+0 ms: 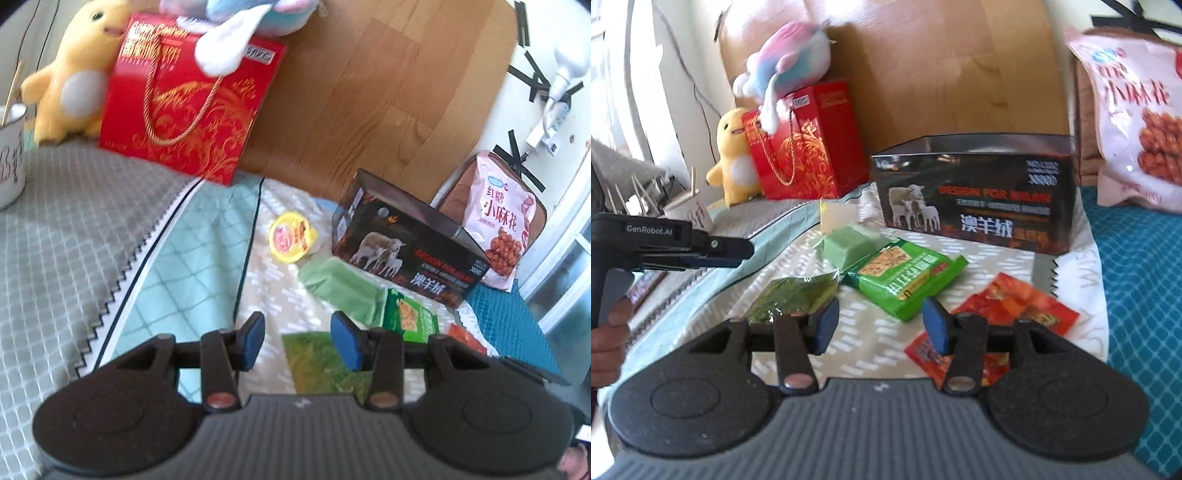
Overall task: Organize snacks
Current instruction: 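Lower the left gripper onto the green cracker pack and grasp it, then carry the green cracker pack with the left gripper into the black tin and release, then grasp the orange-red snack packet with the left gripper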
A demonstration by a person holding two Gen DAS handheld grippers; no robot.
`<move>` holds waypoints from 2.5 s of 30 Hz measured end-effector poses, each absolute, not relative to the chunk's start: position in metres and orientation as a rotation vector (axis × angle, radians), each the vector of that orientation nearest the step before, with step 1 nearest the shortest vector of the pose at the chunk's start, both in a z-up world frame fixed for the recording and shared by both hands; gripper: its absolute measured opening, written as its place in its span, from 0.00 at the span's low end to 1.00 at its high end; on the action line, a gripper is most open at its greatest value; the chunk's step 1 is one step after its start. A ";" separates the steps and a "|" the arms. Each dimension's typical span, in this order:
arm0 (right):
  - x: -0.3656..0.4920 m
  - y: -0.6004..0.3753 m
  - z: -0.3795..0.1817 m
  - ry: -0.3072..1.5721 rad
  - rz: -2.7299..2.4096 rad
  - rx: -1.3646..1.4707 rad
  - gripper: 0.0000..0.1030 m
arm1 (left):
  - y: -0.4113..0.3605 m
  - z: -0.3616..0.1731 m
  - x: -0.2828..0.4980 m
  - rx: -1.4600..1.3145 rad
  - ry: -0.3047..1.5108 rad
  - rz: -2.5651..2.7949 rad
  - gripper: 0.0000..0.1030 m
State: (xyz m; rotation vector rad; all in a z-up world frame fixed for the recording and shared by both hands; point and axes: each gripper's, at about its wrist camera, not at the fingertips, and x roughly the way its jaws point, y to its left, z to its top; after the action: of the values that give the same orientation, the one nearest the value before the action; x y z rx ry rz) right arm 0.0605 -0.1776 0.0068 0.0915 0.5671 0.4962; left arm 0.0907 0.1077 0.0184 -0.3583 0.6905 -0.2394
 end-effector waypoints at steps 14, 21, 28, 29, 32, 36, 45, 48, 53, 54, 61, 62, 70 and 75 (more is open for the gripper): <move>0.072 -0.170 0.016 0.517 0.483 0.051 0.58 | 0.079 0.026 0.163 -0.265 0.712 -0.301 0.43; 0.104 -0.136 0.023 0.509 0.548 -0.107 0.58 | 0.063 0.030 0.168 -0.245 0.713 -0.369 0.43; 0.114 -0.166 0.001 0.617 0.502 -0.069 0.82 | 0.017 0.027 0.165 -0.182 0.748 -0.528 0.41; 0.114 -0.167 -0.001 0.635 0.502 -0.075 0.82 | 0.011 0.025 0.165 -0.174 0.760 -0.543 0.41; 0.110 -0.168 -0.002 0.647 0.522 -0.083 0.61 | -0.004 0.016 0.162 -0.133 0.798 -0.545 0.41; 0.101 -0.174 -0.002 0.621 0.516 -0.099 0.36 | -0.014 0.009 0.157 -0.106 0.802 -0.532 0.42; 0.072 -0.188 0.008 0.544 0.477 -0.083 0.29 | -0.021 0.031 0.145 -0.194 0.751 -0.590 0.44; 0.065 -0.195 0.027 0.451 0.461 -0.066 0.29 | -0.023 0.057 0.148 -0.201 0.682 -0.601 0.44; 0.090 -0.206 0.052 0.338 0.423 -0.042 0.29 | -0.042 0.089 0.180 -0.173 0.606 -0.581 0.44; 0.100 -0.209 0.055 0.325 0.412 -0.040 0.29 | -0.047 0.091 0.190 -0.177 0.607 -0.576 0.44; 0.142 -0.236 0.052 0.355 0.250 -0.004 0.40 | -0.067 0.079 0.219 -0.194 0.622 -0.520 0.45; 0.136 -0.246 0.052 0.353 0.261 0.046 0.42 | -0.063 0.078 0.212 -0.207 0.620 -0.543 0.46; 0.087 -0.292 0.011 0.550 0.358 0.297 0.40 | -0.038 0.035 0.132 -0.250 0.753 -0.640 0.44; 0.084 -0.297 -0.007 0.638 0.355 0.393 0.36 | -0.036 -0.003 0.111 -0.302 0.868 -0.622 0.42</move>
State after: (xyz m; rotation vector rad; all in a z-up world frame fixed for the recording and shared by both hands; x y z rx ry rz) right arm 0.0845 -0.2969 -0.0074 0.3931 0.6381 0.3549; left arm 0.1112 -0.0363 -0.0027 -0.3019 0.8684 -0.6217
